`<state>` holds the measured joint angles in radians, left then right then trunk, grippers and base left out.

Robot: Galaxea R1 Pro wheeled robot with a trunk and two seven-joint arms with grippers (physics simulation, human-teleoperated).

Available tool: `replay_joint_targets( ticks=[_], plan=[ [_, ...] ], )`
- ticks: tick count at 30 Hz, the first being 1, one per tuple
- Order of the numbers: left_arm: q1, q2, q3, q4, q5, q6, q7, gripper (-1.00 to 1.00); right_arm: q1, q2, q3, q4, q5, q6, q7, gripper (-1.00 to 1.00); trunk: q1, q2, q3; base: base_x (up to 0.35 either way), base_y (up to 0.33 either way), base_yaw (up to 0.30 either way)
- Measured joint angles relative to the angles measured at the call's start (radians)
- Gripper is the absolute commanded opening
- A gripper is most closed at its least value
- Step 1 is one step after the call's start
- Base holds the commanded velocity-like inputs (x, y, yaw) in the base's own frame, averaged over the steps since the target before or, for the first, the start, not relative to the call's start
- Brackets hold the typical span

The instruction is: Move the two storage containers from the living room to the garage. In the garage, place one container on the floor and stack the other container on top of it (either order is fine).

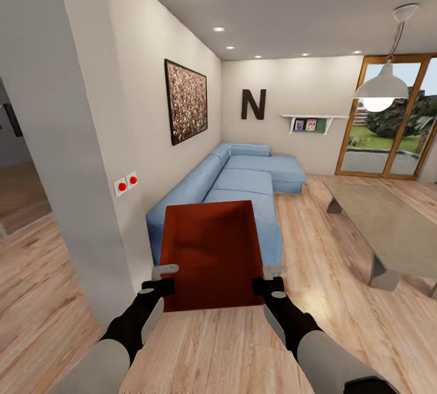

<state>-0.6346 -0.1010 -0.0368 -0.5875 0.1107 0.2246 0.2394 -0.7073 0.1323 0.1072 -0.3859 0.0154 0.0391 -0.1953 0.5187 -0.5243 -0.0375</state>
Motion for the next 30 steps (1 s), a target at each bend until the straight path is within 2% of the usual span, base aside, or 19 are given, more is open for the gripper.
replay_joint_targets(
  ticks=[5, 19, 30],
  plan=[
    [0.0, 0.0, 0.0, 0.0, 0.0, 0.001, 0.0, -1.0, 0.0, 0.0, 0.001, 0.0, -0.001, 0.0, -0.001, -1.0, 0.0, 0.0, 0.0, -0.153, 0.0, 0.268],
    [0.0, 0.0, 0.001, 0.0, -0.001, 0.001, 0.0, -1.0, 0.0, 0.0, 0.001, 0.0, -0.001, 0.0, 0.0, -1.0, 0.0, 0.0, 0.0, -0.305, 0.0, 0.268],
    [0.0, 0.0, -0.001, -0.001, 0.003, -0.001, 0.001, -1.0, 0.0, 0.0, -0.001, 0.0, 0.001, 0.0, 0.0, -1.0, 0.0, 0.0, 0.0, -0.018, 0.0, 0.268]
  ],
)
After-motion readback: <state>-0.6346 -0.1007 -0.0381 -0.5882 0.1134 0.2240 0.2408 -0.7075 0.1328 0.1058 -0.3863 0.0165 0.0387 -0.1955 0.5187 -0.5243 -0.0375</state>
